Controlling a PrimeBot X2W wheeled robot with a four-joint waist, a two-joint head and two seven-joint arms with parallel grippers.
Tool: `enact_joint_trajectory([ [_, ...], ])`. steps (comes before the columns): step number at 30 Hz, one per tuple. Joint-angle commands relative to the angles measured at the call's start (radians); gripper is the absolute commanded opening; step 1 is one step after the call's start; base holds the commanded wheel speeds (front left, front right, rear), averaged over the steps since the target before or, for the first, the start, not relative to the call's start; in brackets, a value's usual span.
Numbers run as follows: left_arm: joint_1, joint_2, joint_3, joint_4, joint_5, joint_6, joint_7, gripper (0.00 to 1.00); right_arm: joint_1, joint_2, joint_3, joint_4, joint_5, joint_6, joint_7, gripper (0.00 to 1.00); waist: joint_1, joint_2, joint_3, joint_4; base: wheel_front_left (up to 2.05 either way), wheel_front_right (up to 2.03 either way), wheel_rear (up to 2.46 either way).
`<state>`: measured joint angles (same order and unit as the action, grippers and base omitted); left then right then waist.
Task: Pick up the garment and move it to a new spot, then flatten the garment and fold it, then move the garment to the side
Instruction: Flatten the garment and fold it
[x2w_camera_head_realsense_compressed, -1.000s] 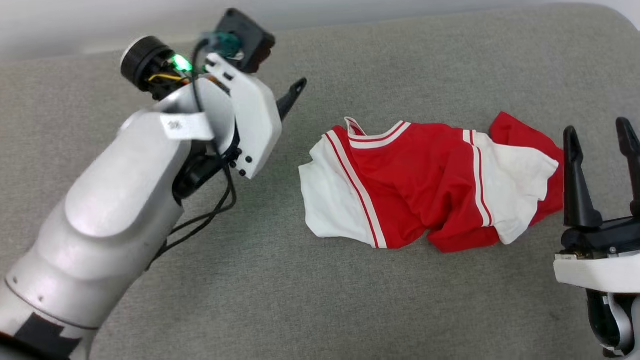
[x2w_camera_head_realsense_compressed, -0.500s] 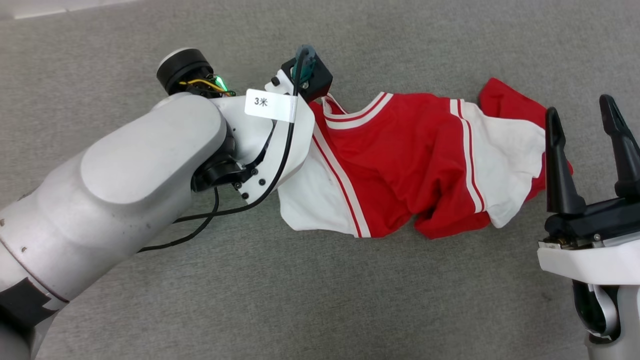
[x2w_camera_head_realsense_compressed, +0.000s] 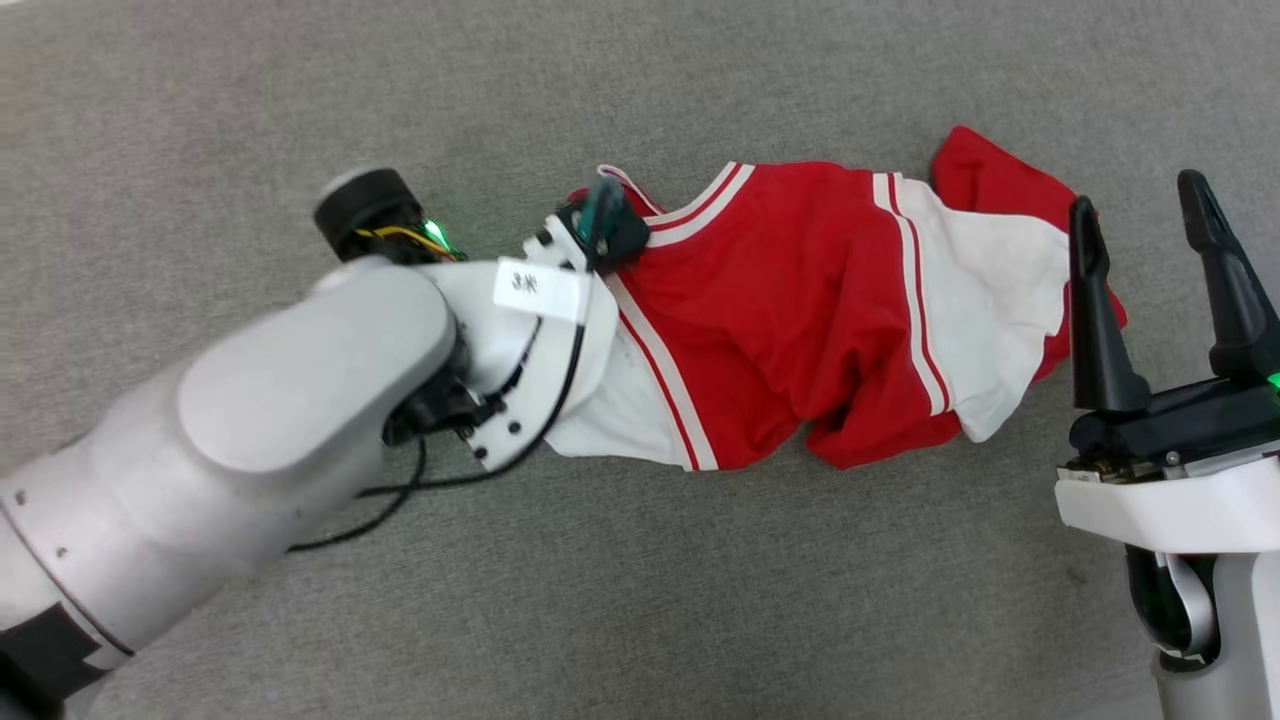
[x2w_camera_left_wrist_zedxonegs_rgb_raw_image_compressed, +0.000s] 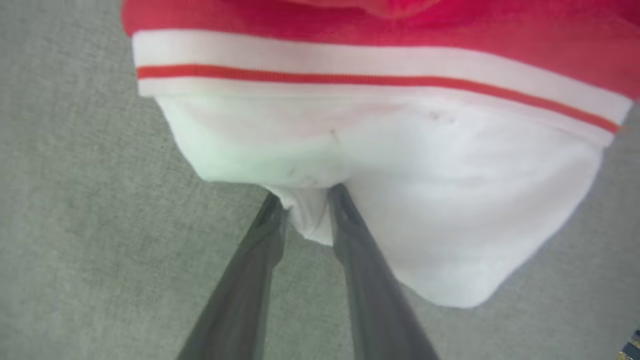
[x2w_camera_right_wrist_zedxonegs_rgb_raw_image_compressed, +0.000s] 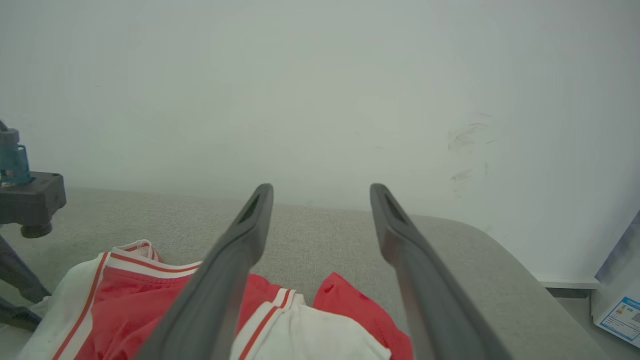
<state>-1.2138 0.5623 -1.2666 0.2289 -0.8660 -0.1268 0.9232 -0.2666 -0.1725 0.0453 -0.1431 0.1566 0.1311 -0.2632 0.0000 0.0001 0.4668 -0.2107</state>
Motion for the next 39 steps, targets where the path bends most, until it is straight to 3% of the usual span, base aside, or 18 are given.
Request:
enact_joint_trajectory([
  [1,0.038,-0.004,-0.022,0.001,0.000,-0.003,-0.020,0.00,-0.010,-0.002,-0.001,0.003,-0.004,-0.001,-0.002,1.00,0.0000,-0.0001,-0.014,0.011,0.00,0.00,0.00],
  [7,-0.009,0.027,-0.014,-0.010,-0.033,-0.002,-0.212,0.00,0.028,-0.017,-0.015,0.017,-0.006,-0.001,-0.002,1.00,0.0000,-0.0001,-0.089,0.060,0.00,0.00,0.00],
  [15,0.060,0.208,0.013,0.060,-0.122,-0.001,-0.375,0.00,0.090,-0.031,-0.046,0.033,0.002,-0.001,-0.002,1.00,0.0000,-0.0001,-0.165,0.129,0.00,0.00,0.00],
  [21,0.156,0.319,0.039,0.116,-0.195,0.042,-0.416,0.00,0.106,-0.039,-0.049,0.039,0.005,-0.001,-0.002,1.00,0.0000,-0.0001,-0.169,0.155,0.00,0.00,0.00],
  [26,0.237,0.350,0.040,0.177,-0.247,0.070,-0.432,0.00,0.100,-0.048,-0.042,0.057,0.010,-0.001,-0.002,1.00,0.0000,-0.0001,-0.161,0.158,0.00,0.00,0.00],
  [29,0.272,0.340,0.042,0.213,-0.262,0.083,-0.460,0.00,0.092,-0.052,-0.037,0.070,0.013,-0.001,-0.002,1.00,0.0000,-0.0001,-0.161,0.155,0.00,0.00,0.00],
  [30,0.281,0.332,0.047,0.224,-0.263,0.086,-0.482,0.34,0.092,-0.054,-0.035,0.074,0.014,-0.001,-0.002,1.00,0.0000,-0.0001,-0.164,0.154,0.00,0.00,0.00],
  [31,0.288,0.325,0.050,0.232,-0.259,0.090,-0.506,1.00,0.093,-0.056,-0.034,0.078,0.016,-0.001,-0.002,1.00,0.0000,-0.0001,-0.168,0.154,0.00,0.00,0.00],
  [35,0.299,0.307,0.086,0.240,-0.227,0.111,-0.668,1.00,0.101,-0.062,-0.041,0.090,0.016,-0.001,-0.002,1.00,0.0000,-0.0001,-0.199,0.152,0.00,0.00,0.00],
  [39,0.321,0.298,0.123,0.210,-0.153,0.189,-0.897,1.00,0.115,-0.066,-0.055,0.091,0.020,-0.001,-0.002,1.00,0.0000,-0.0001,-0.236,0.159,0.00,0.00,0.00],
])
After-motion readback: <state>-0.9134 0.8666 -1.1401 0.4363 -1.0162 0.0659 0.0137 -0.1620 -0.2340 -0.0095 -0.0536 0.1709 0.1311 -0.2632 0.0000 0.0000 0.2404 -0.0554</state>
